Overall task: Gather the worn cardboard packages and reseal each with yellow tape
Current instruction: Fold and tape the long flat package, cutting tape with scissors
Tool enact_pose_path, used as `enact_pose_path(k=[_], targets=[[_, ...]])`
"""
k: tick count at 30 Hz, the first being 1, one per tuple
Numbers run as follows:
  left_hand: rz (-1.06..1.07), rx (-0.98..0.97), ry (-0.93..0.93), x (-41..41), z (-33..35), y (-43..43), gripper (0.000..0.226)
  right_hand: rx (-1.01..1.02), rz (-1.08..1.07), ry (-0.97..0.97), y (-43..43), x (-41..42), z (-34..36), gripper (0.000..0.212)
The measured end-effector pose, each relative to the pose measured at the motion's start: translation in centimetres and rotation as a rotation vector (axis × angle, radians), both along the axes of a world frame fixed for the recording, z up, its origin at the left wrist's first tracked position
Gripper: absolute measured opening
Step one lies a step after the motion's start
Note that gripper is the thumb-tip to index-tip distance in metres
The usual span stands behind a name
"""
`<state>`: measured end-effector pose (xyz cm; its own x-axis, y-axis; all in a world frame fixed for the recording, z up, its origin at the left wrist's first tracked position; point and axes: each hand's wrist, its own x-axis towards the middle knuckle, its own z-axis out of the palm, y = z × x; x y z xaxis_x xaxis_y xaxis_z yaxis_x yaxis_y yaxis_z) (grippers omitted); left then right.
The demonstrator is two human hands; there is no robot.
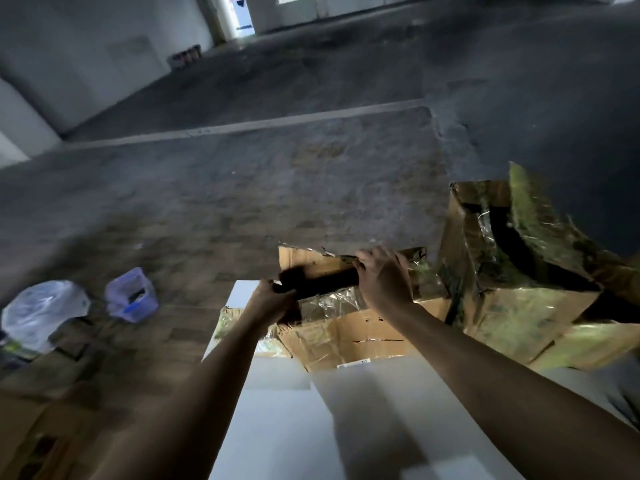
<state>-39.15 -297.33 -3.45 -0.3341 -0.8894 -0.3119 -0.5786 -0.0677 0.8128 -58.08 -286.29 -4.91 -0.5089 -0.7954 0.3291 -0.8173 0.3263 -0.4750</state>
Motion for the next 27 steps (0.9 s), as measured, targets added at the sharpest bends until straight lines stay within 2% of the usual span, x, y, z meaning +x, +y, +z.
enact_pose_path(k=[2, 6, 9, 12, 14, 17, 21, 24, 27], targets=[[0.047, -0.013, -0.030, 0.5, -0.4, 1.1, 0.005, -0.023, -0.016, 0.033, 0.3, 0.5, -0.2, 0.010], [0.268, -0.091, -0.016, 2.1, 0.0, 2.8, 0.015, -0.105, -0.043, 0.016, 1.6, 1.3, -0.5, 0.010], [0.303, 0.003, 0.086, 3.9, 0.4, 3.7, 0.017, -0.131, -0.053, 0.004, 2.8, 2.6, -0.4, 0.007], [0.326, 0.101, 0.202, 5.3, 0.9, 4.7, 0.029, -0.124, -0.083, -0.037, 3.9, 4.4, -0.1, 0.016], [0.283, 0.155, 0.281, 6.4, 1.1, 5.6, 0.034, -0.078, -0.085, -0.031, 4.8, 5.6, 0.3, 0.024], [0.236, 0.185, 0.343, 7.9, 1.7, 7.4, 0.028, -0.061, -0.060, -0.065, 6.7, 8.1, 1.5, 0.034], [0.126, 0.328, 0.455, 10.0, 2.1, 9.7, 0.022, -0.087, -0.015, -0.119, 9.2, 12.7, 2.0, 0.055], [0.018, 0.502, 0.518, 11.2, 2.1, 11.6, 0.027, -0.109, -0.063, -0.120, 11.5, 15.6, 1.3, 0.069], [-0.031, 0.565, 0.483, 12.3, 1.8, 13.3, 0.030, 0.008, -0.184, -0.177, 13.7, 17.4, 1.2, 0.079]])
